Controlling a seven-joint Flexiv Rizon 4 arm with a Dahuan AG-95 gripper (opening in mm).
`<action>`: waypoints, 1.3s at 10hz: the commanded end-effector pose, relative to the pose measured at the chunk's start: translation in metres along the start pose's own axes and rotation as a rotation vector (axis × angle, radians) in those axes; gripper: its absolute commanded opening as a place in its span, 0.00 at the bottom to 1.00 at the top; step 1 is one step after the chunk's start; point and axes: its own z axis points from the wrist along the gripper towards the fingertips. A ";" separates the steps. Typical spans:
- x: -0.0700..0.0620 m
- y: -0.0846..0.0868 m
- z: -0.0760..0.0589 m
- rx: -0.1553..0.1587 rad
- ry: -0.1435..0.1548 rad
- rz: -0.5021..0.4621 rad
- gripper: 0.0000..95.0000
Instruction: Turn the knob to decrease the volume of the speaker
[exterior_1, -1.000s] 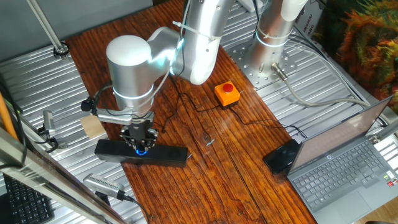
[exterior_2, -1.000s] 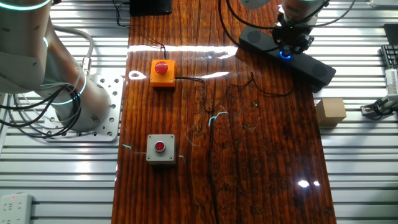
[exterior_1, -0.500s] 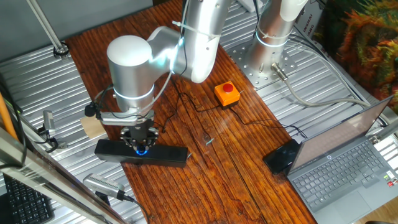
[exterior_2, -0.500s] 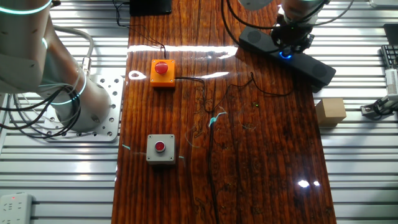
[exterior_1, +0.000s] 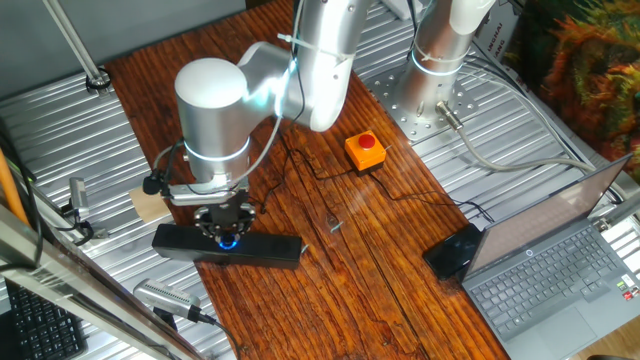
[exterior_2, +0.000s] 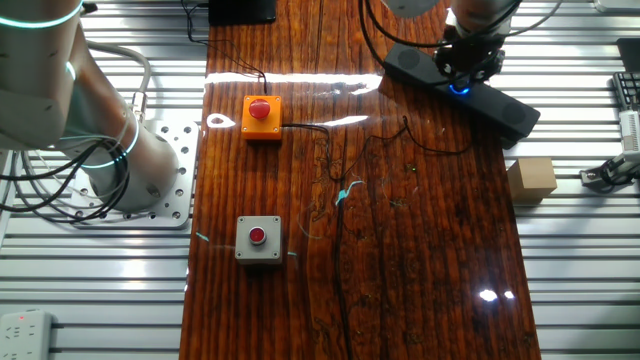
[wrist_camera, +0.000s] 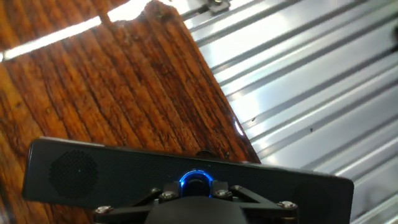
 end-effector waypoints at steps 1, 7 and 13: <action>0.000 0.000 0.001 0.007 -0.002 -0.079 0.00; -0.001 0.000 0.000 0.013 0.003 -0.296 0.00; -0.001 -0.001 0.000 0.019 0.016 -0.531 0.00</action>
